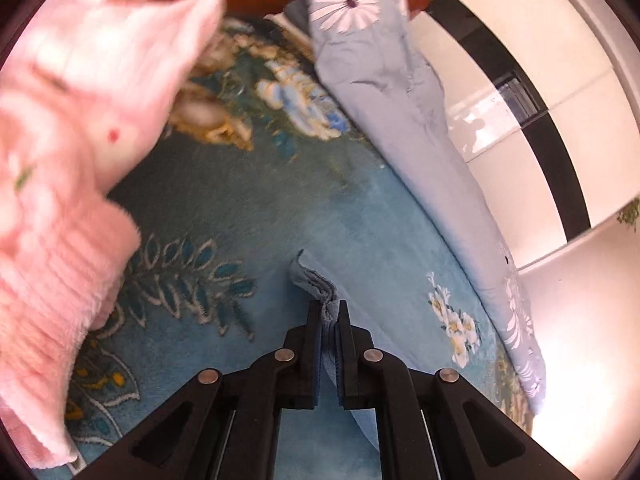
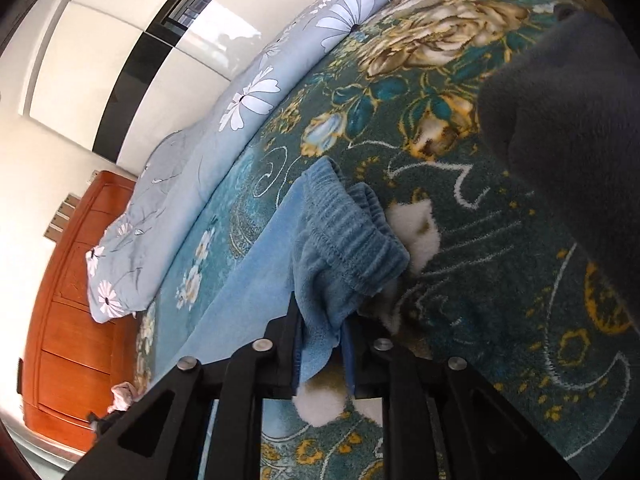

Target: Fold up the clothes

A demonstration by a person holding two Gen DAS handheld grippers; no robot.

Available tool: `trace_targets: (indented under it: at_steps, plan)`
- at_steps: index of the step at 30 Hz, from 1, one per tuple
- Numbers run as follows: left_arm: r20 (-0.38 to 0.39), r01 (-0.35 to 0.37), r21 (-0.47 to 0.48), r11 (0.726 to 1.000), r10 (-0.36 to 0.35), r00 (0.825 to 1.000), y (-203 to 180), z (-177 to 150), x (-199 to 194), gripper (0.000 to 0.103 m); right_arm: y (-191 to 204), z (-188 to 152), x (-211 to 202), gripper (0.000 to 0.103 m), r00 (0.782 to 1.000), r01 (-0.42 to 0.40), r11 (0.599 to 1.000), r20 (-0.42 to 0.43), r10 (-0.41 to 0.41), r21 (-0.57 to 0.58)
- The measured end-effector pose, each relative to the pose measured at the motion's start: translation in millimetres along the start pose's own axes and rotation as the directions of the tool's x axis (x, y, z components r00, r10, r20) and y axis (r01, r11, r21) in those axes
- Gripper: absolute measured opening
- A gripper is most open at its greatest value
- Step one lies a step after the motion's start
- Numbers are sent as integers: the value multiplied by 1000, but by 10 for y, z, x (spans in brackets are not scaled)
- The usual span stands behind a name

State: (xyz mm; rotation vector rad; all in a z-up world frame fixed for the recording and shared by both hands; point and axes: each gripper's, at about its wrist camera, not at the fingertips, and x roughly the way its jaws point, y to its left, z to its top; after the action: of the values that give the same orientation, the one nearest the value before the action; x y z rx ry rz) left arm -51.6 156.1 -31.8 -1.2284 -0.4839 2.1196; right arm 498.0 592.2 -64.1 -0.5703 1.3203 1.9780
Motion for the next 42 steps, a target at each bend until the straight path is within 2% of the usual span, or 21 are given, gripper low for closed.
trace_targets:
  at_steps: [2,4,6,8,11,15,18,23,26,28,30,32,34,35,36,37,38,41,42]
  plan:
    - [55,12,125,992,-19,998,-437,-25,-218,6,66,-34,-86,59,998,55,998,18,-55,-35]
    - [94,22,259,966,-48,994,-923,-139,-398,6,146,-95,-217,67,991,125,990,55,-121,-69]
    - [108,41,373,927,-87,990,-1414,-268,-425,6,235,-161,-367,67,981,175,979,96,-166,-104]
    - [62,94,451,887,-136,989,-1853,-440,-357,6,315,-222,-526,67,976,189,973,138,-171,-130]
    - [-40,178,500,847,-183,982,-2369,-837,-155,6,383,-264,-649,67,975,175,973,162,-150,-152]
    - [-145,237,524,818,-189,971,-2796,-1504,225,6,394,-323,-696,67,984,135,976,140,-111,-174]
    - [-249,270,536,800,-155,956,-2956,-2026,519,6,358,-379,-692,67,985,146,973,116,-126,-180]
    - [-339,253,545,800,-66,939,-2993,-2611,731,6,302,-455,-637,67,989,141,970,77,-128,-197]
    - [-391,273,515,813,-61,918,-2890,-2704,783,10,340,-482,-564,67,993,118,971,55,-108,-210]
    - [-425,310,483,819,-90,901,-2803,-2668,752,19,411,-496,-508,67,996,90,971,47,-82,-221]
    - [-454,361,447,818,-140,880,-2721,-2618,653,43,501,-506,-441,67,998,53,971,36,-45,-231]
    - [-449,405,440,801,-194,872,-2619,-2535,474,54,610,-516,-344,67,1000,-1,971,15,5,-240]
    - [-405,419,463,781,-234,884,-2490,-2398,276,55,722,-532,-207,67,998,-59,968,-26,55,-242]
    - [-364,408,484,774,-246,899,-2385,-2312,185,56,786,-546,-127,67,996,-86,965,-50,76,-246]
    - [-307,370,511,776,-237,922,-2265,-2221,110,61,846,-559,-31,67,992,-113,961,-78,96,-252]
    - [-236,302,541,785,-202,950,-2134,-2137,56,63,905,-571,70,67,987,-139,956,-108,115,-258]
    - [-173,232,567,790,-161,972,-2001,-2071,33,67,961,-580,184,67,983,-154,952,-139,120,-265]
    - [-130,117,572,812,-51,990,-1641,-1940,98,68,1054,-592,501,67,974,-153,954,-201,102,-256]
    - [-155,120,559,820,-39,987,-1536,-1919,143,68,1067,-593,587,67,972,-146,959,-218,92,-244]
